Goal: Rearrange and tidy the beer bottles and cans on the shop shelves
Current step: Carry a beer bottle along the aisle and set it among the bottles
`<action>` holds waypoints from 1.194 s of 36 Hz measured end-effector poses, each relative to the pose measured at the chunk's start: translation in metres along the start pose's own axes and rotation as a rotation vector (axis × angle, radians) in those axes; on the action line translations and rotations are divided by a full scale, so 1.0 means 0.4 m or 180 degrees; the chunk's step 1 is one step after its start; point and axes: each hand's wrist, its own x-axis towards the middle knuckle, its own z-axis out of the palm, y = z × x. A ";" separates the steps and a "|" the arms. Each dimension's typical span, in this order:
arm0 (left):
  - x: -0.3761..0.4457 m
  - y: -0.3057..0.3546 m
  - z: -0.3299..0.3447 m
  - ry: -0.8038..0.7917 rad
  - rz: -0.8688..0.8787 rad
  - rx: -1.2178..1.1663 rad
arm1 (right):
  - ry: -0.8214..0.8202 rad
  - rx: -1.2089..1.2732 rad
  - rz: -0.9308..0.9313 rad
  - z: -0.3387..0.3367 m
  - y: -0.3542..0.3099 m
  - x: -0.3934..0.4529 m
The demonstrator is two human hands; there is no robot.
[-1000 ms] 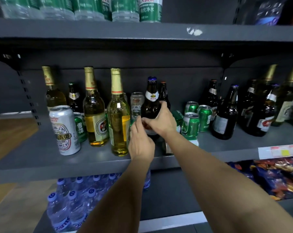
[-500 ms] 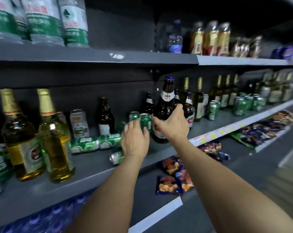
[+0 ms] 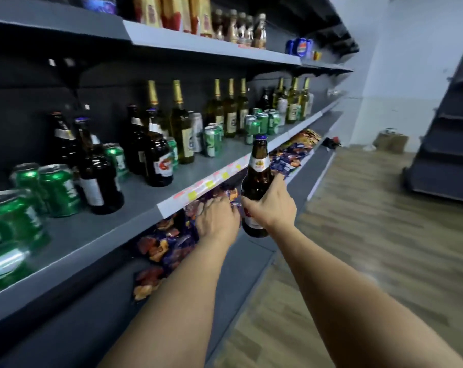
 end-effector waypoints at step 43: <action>0.924 0.701 0.703 -0.1046 0.1596 -0.0013 | 0.0558 -0.0602 0.1319 0.018 0.775 0.998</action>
